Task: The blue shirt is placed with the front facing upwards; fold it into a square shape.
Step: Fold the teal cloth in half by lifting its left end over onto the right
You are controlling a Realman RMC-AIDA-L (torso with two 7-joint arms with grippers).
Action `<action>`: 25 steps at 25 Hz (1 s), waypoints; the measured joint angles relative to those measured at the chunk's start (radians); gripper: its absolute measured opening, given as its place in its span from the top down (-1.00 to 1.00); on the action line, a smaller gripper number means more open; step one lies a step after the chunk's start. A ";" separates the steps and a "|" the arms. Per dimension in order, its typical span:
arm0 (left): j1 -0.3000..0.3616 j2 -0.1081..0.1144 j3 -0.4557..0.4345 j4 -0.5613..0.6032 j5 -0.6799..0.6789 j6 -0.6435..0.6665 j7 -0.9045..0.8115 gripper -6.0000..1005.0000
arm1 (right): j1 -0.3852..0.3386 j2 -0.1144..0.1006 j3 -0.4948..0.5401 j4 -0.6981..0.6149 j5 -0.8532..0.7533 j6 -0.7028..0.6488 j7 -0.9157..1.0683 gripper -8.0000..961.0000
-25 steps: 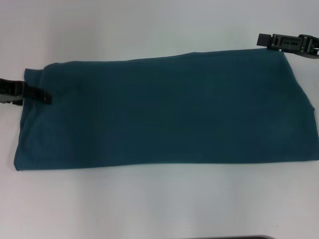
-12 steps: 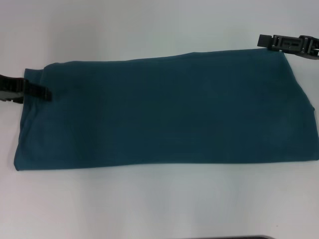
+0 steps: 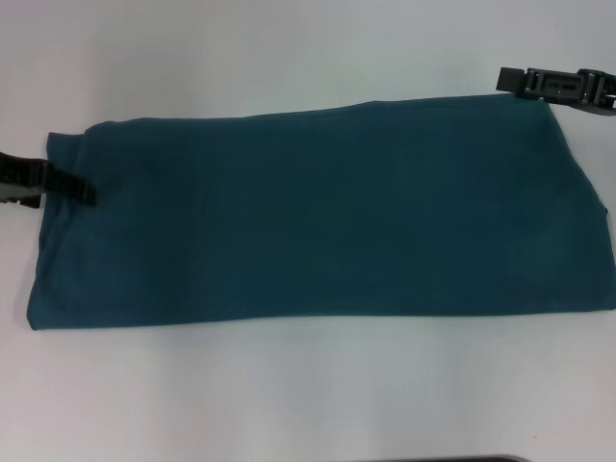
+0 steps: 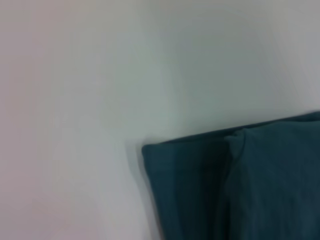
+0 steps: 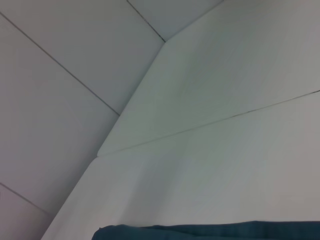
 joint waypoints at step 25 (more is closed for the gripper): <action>-0.030 -0.001 0.028 0.013 0.016 0.044 0.000 -0.74 | 0.000 0.000 0.001 0.002 0.000 0.000 0.000 -0.50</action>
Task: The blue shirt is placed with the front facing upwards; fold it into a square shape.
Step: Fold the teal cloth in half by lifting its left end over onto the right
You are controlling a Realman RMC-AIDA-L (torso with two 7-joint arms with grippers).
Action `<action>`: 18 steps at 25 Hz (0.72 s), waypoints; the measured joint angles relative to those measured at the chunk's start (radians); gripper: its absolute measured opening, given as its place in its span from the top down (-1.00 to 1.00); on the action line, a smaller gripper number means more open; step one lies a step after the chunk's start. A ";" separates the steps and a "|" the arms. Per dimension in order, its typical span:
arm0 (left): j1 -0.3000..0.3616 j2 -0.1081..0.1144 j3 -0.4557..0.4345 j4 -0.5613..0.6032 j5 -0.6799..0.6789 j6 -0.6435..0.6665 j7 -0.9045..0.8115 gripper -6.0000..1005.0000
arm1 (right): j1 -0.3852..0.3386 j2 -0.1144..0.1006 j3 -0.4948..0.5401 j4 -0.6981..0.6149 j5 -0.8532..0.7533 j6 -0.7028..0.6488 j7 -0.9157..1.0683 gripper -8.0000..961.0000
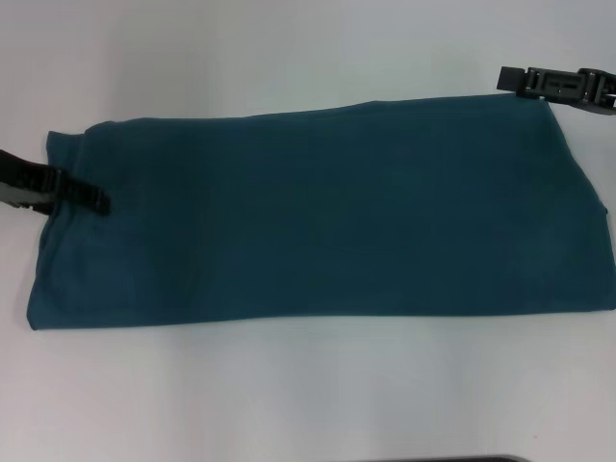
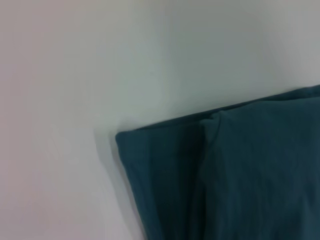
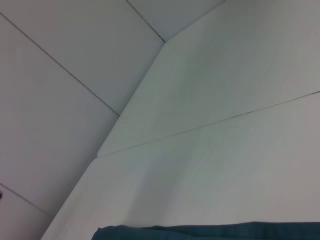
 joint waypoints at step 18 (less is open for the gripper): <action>-0.022 -0.002 0.001 -0.025 0.003 0.027 0.009 -0.74 | -0.002 -0.002 0.000 0.000 0.000 -0.002 -0.003 -0.50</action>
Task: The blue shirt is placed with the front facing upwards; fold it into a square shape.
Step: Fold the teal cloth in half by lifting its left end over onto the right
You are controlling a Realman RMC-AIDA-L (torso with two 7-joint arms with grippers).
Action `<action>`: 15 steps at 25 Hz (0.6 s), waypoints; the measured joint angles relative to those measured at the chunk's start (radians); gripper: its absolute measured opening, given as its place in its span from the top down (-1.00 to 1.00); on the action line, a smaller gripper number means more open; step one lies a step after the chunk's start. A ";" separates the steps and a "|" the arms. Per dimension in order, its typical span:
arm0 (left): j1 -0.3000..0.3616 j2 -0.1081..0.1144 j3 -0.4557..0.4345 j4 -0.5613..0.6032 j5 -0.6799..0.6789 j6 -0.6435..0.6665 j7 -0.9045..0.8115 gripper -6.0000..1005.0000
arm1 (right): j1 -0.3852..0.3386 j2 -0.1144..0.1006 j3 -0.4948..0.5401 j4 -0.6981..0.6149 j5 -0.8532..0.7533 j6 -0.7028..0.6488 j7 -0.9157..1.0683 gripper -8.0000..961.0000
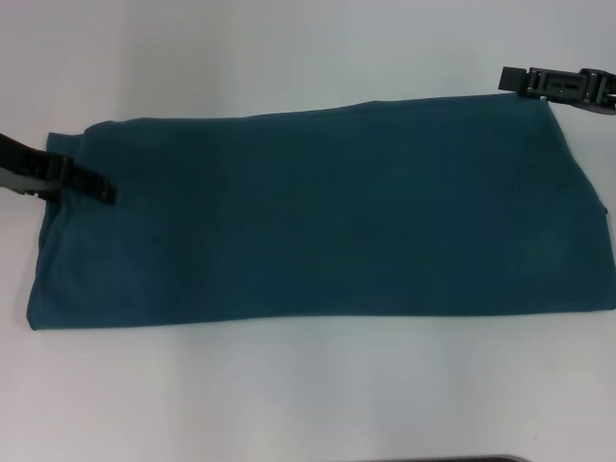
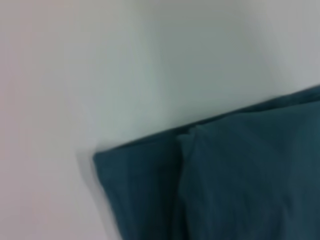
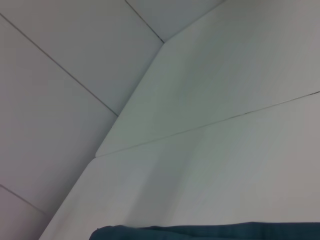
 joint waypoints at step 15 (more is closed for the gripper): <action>0.013 -0.005 -0.003 -0.004 0.051 -0.016 -0.008 -0.74 | 0.004 0.001 0.000 0.000 0.000 0.002 0.000 -0.50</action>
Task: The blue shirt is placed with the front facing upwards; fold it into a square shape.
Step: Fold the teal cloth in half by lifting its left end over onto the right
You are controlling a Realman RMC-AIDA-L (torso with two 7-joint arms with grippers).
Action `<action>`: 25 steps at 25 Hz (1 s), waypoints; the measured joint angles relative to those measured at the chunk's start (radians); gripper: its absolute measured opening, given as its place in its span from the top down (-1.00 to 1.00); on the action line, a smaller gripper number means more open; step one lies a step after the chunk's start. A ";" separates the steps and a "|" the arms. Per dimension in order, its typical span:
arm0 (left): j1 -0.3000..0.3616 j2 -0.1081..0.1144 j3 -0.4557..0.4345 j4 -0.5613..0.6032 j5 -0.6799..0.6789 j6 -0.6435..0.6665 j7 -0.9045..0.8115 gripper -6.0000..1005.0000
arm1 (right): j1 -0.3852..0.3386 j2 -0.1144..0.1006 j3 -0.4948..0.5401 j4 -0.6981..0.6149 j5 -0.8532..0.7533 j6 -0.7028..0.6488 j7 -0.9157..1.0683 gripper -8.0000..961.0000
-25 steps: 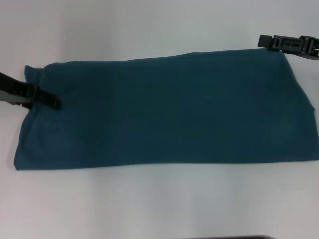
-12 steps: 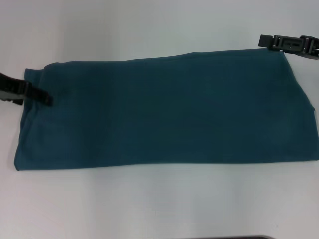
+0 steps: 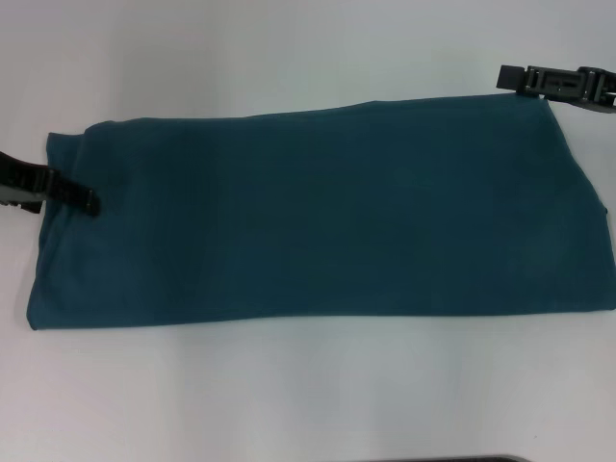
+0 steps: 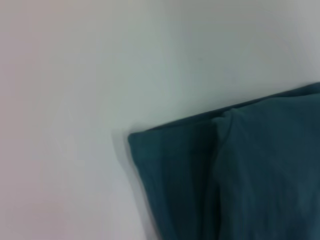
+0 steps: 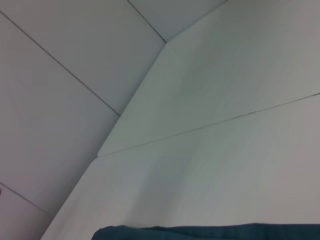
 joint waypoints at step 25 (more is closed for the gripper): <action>-0.012 -0.006 -0.002 0.013 0.000 -0.010 -0.009 -0.74 | -0.005 0.001 0.000 0.000 0.000 0.000 0.000 -0.50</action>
